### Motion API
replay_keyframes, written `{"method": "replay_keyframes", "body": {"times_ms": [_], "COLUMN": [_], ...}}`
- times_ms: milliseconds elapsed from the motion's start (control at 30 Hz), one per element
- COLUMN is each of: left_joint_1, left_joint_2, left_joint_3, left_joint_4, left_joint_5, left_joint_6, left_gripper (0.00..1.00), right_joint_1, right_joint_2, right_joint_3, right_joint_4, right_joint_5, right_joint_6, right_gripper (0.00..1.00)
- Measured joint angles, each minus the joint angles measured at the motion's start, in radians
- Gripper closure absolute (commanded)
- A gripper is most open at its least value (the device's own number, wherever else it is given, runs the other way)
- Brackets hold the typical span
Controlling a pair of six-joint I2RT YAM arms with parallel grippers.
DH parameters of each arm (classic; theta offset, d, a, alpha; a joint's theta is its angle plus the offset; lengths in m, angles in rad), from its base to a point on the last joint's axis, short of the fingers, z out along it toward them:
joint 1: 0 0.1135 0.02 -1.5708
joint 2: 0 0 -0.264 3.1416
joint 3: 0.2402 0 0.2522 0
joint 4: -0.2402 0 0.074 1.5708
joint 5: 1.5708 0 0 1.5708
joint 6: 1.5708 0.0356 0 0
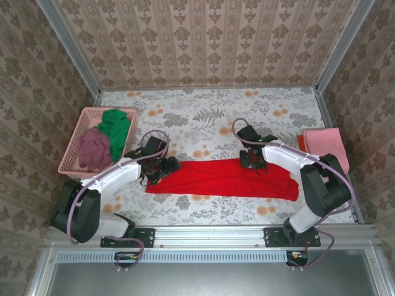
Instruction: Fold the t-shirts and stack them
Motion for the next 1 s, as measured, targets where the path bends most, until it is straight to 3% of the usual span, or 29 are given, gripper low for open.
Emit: {"method": "replay_keyframes", "body": {"times_ms": [167, 267, 367, 767, 1000], "left_joint_1": [-0.003, -0.008, -0.011, -0.011, -0.011], "left_joint_2": [0.001, 0.001, 0.001, 0.0, 0.0], "left_joint_3": [-0.014, -0.016, -0.018, -0.019, -0.019], "left_joint_4": [0.012, 0.014, 0.019, 0.021, 0.02], "left_joint_5": [0.0, 0.0, 0.0, -0.02, -0.026], "left_joint_6": [-0.01, -0.01, -0.01, 0.002, 0.012], "left_gripper": [0.08, 0.08, 0.08, 0.08, 0.08], "right_joint_1": [-0.005, -0.007, -0.008, 0.0, 0.063], "right_joint_2": [0.06, 0.066, 0.066, -0.11, -0.172], "right_joint_3": [0.004, 0.004, 0.004, -0.047, -0.085], "right_joint_4": [0.019, 0.021, 0.024, 0.028, 0.029], "right_joint_5": [0.003, 0.005, 0.01, 0.013, -0.002], "right_joint_6": [-0.002, -0.003, -0.007, -0.008, -0.011], "right_gripper": [0.73, 0.83, 1.0, 1.0, 1.0]}}
